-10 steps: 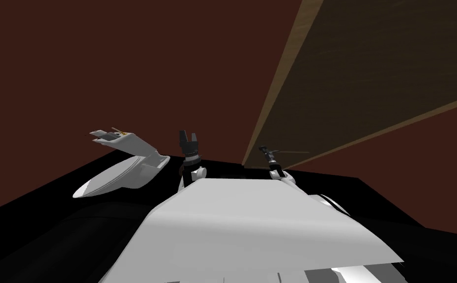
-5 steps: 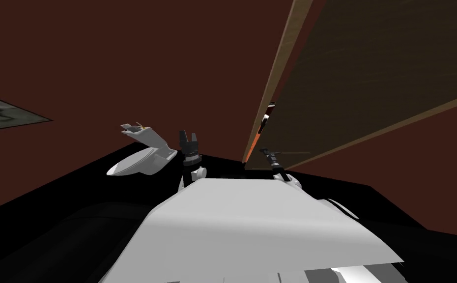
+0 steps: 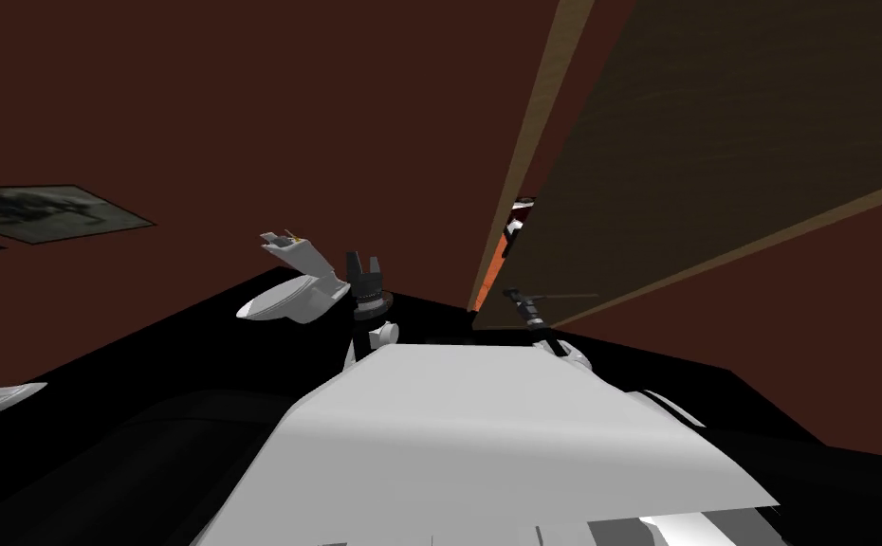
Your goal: Pull the door open
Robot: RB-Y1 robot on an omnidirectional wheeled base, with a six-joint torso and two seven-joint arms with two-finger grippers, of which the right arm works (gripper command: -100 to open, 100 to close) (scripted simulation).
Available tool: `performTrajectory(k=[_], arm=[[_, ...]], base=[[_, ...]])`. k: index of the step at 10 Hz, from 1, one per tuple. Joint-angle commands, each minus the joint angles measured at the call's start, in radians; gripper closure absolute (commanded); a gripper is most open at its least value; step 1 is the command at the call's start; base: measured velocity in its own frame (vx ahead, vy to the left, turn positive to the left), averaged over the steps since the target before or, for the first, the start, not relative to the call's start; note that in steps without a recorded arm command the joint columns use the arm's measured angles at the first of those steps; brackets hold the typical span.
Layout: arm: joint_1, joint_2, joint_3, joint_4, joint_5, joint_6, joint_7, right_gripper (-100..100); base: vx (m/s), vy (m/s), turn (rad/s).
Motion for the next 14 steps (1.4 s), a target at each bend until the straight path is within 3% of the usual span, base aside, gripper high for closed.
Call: performTrajectory(k=[1, 6, 7, 8, 9, 10, 14], arm=[[0.013, -0.013, 0.009, 0.005, -0.002, -0.025, -0.009, 100], [0.060, -0.062, 0.043, 0.022, -0.008, -0.118, -0.044, 100], [0.060, -0.062, 0.043, 0.022, -0.008, -0.118, -0.044, 100], [0.074, -0.076, 0.053, 0.027, -0.010, -0.146, -0.055, 100], [0.068, -0.061, 0.054, 0.025, -0.007, -0.131, -0.049, 100], [0.082, -0.071, 0.063, 0.037, -0.012, -0.161, -0.056, 100], [0.110, -0.097, 0.080, 0.065, -0.027, -0.230, -0.069, 100]], base=[[-0.117, -0.046, 0.148], [-0.216, -0.087, 0.166], [-0.139, -0.069, 0.043], [-0.146, -0.083, 0.122], [-0.077, -0.038, 0.041], [-0.148, -0.061, 0.208], [-0.217, -0.105, 0.214]])
